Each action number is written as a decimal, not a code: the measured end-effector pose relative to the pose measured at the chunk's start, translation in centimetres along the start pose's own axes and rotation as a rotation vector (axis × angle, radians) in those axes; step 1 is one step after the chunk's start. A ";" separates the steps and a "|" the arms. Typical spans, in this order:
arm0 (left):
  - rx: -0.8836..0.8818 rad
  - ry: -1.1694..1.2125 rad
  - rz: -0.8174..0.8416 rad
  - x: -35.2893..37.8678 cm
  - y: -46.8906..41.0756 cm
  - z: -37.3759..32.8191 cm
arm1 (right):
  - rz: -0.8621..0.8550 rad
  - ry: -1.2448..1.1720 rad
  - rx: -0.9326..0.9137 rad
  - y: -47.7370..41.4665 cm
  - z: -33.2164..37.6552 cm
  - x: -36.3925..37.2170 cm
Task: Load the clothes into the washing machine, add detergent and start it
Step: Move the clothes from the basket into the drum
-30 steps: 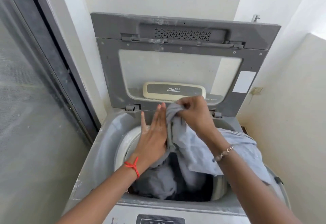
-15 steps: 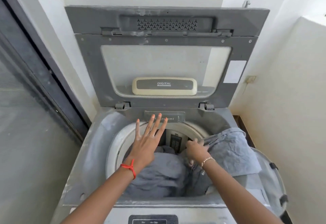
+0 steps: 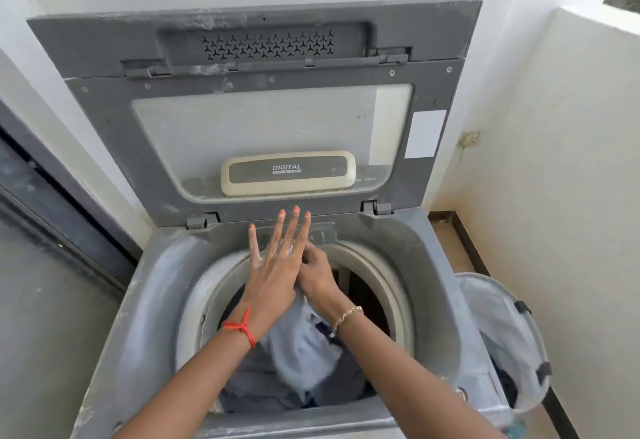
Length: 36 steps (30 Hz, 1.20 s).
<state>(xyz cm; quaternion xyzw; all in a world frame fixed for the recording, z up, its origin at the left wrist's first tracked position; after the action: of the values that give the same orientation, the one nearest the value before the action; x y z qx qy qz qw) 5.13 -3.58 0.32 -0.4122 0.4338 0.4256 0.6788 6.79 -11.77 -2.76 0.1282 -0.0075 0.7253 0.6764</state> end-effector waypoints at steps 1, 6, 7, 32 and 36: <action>-0.011 0.006 0.032 -0.7 -0.3 0.2 | -0.023 -0.088 0.034 -0.6 -0.3 0.6; -0.006 0.054 0.101 -1.8 -0.8 -0.3 | 0.138 0.390 0.237 -2.2 -2.4 -2.7; 0.005 0.091 0.108 -2.3 -1.0 -1.0 | 0.104 0.342 0.276 -1.9 -2.1 -4.2; 0.667 0.157 0.640 26.3 -14.2 -53.8 | -0.175 0.484 0.684 2.2 -26.3 -57.3; 0.723 0.040 0.631 36.3 -9.6 -57.0 | -0.033 0.787 0.778 0.4 -37.1 -59.2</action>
<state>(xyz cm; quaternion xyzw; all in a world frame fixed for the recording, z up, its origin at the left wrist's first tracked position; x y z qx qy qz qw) 10.06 -51.39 -48.12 -0.0060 0.6710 0.4248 0.6078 2.94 -62.95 -50.14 0.0878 0.5164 0.6570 0.5422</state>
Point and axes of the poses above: each hand's wrist, its own y-axis away from the middle knuckle, its own x-axis out of the palm, z = x × y, the point moved 1 cm from there along -y, towards the middle knuckle, and after that the axes turned 14 degrees about -y, right-handed, at the moved point
